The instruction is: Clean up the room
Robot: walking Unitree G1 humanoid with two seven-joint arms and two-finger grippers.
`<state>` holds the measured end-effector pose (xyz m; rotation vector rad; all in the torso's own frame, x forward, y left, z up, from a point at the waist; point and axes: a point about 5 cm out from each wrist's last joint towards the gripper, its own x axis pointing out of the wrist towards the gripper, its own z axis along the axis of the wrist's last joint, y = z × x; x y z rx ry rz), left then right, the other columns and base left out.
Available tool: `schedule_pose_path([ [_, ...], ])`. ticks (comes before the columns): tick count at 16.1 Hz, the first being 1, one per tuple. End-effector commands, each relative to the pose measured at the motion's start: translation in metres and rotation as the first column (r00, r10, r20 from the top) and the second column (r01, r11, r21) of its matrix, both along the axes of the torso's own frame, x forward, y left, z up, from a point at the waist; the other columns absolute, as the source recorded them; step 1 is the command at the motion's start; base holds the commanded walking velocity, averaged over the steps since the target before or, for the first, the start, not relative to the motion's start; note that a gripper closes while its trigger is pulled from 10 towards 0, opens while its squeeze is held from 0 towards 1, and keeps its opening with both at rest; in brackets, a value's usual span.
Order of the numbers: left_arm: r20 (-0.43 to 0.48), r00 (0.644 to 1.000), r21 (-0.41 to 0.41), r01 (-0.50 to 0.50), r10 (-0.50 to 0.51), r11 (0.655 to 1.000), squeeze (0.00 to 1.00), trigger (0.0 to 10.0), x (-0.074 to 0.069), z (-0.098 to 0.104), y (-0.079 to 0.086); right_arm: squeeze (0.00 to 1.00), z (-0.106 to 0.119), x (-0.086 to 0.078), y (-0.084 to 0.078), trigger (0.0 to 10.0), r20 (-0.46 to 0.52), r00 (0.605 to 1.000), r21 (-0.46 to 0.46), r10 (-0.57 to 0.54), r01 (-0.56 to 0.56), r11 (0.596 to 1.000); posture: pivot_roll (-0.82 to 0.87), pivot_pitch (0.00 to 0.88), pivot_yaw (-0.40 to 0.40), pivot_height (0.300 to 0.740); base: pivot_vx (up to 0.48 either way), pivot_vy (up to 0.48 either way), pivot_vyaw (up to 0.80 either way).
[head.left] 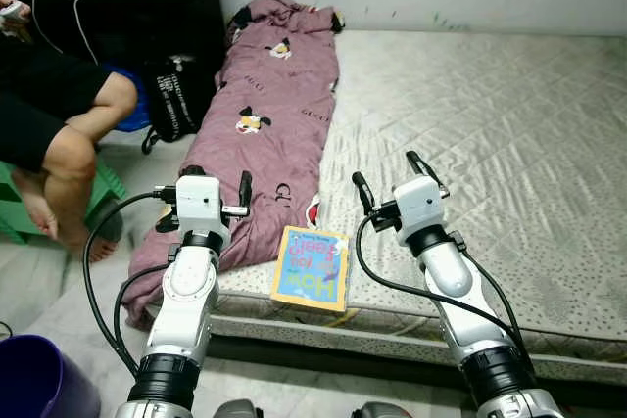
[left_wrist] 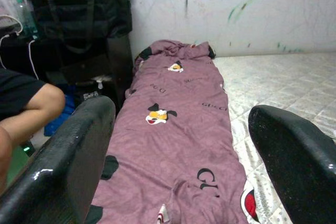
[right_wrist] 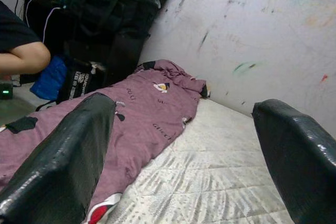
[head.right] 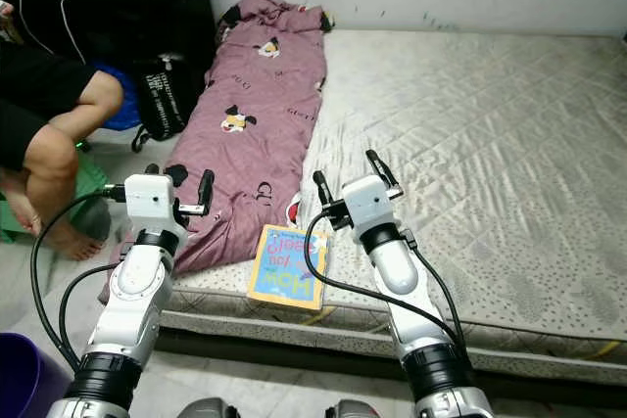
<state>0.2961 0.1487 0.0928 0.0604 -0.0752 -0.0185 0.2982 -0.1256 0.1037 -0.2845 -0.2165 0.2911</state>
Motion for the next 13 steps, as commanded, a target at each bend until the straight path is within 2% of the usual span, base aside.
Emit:
schedule_pose_path([
  [1,0.004,1.0,0.003,-0.014,0.014,1.0,0.0,10.0,0.0006,0.0017,0.0061,0.0,0.0021,0.001,0.0064,10.0,-0.002,1.0,0.009,0.021,-0.021,1.0,-0.04,0.0,0.021,0.74,0.0,0.0,-0.67],
  [5,0.002,1.0,0.003,-0.012,0.012,1.0,0.0,10.0,0.0003,0.0015,0.0052,0.0,0.0024,0.0012,0.0051,10.0,-0.002,1.0,0.015,0.018,-0.018,1.0,-0.04,0.0,0.019,0.74,0.0,0.0,-0.77],
  [9,0.003,1.0,0.003,-0.013,0.013,1.0,0.0,10.0,0.0001,0.0013,0.0052,0.0,0.0024,0.001,0.0056,10.0,0.001,1.0,0.011,0.021,-0.021,1.0,-0.04,0.0,0.019,0.74,0.0,0.0,0.0],
  [13,0.002,1.0,0.003,-0.011,0.011,1.0,0.0,10.0,0.0,0.0011,0.0048,0.0,0.0025,0.0011,0.005,10.0,0.002,1.0,0.005,0.021,-0.021,1.0,-0.04,0.0,0.018,0.74,0.0,-0.261,0.0],
])
